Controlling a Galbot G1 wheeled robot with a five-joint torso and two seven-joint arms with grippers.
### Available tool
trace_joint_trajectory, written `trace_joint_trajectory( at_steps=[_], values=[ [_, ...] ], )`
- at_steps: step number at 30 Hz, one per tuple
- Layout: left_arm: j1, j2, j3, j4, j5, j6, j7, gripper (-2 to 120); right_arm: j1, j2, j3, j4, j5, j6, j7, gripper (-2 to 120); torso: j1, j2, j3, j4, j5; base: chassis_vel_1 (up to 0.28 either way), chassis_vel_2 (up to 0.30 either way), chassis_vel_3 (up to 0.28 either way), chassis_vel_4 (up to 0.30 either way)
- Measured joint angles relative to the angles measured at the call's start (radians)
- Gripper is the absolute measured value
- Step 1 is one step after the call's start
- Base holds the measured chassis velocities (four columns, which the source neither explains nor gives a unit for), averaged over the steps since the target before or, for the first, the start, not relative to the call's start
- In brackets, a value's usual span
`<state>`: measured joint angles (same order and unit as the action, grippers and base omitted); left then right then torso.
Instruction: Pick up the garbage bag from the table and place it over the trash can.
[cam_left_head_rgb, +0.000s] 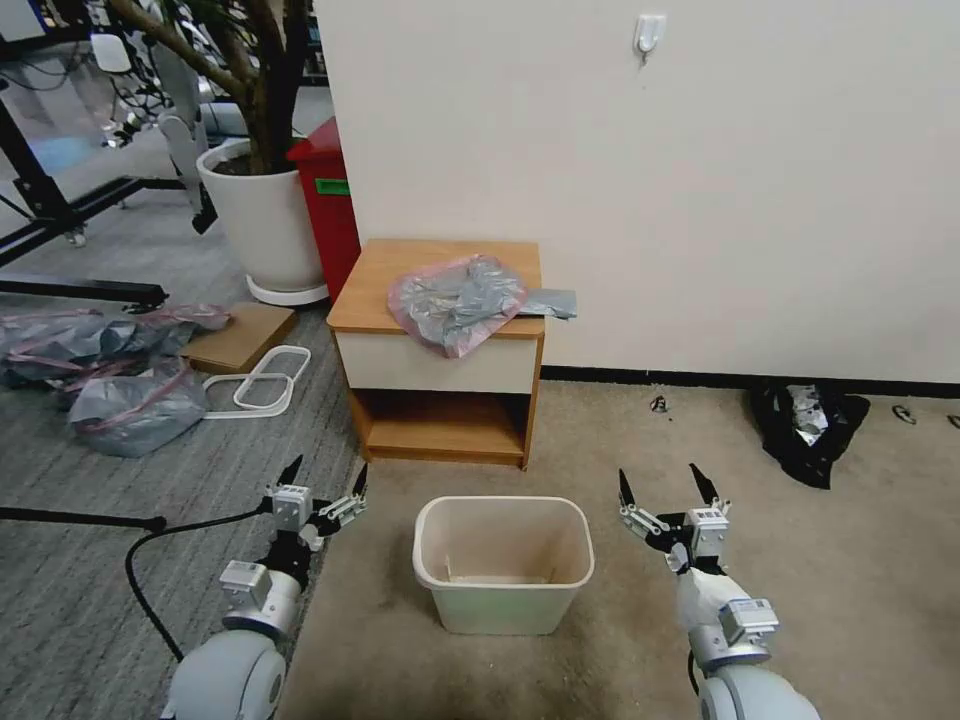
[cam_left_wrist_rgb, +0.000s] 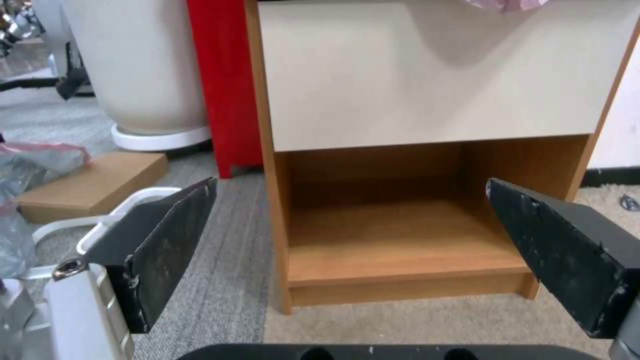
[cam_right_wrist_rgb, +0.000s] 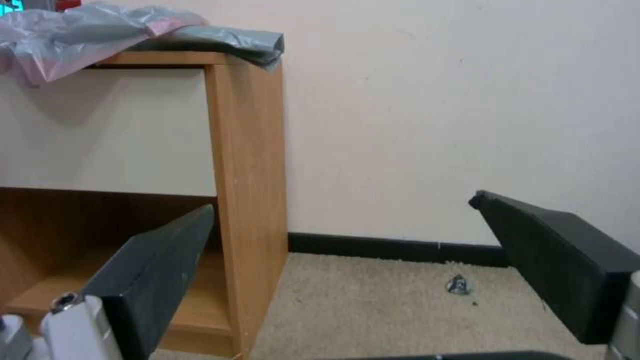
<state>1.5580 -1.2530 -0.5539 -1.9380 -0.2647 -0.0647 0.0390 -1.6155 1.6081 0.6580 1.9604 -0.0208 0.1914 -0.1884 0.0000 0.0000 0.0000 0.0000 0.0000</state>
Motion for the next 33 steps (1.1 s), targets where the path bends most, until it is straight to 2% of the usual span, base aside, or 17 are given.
trace_joint_trajectory(
  at_steps=[33],
  values=[
    [0.0, 0.0, 0.0, 0.0, 0.0, 0.0, 0.0, 100, 0.0, 0.0, 0.0, 0.0, 0.0, 0.0, 0.0, 100, 0.0, 0.0, 0.0, 0.0, 0.0, 0.0, 0.0, 0.0, 0.0]
  ],
)
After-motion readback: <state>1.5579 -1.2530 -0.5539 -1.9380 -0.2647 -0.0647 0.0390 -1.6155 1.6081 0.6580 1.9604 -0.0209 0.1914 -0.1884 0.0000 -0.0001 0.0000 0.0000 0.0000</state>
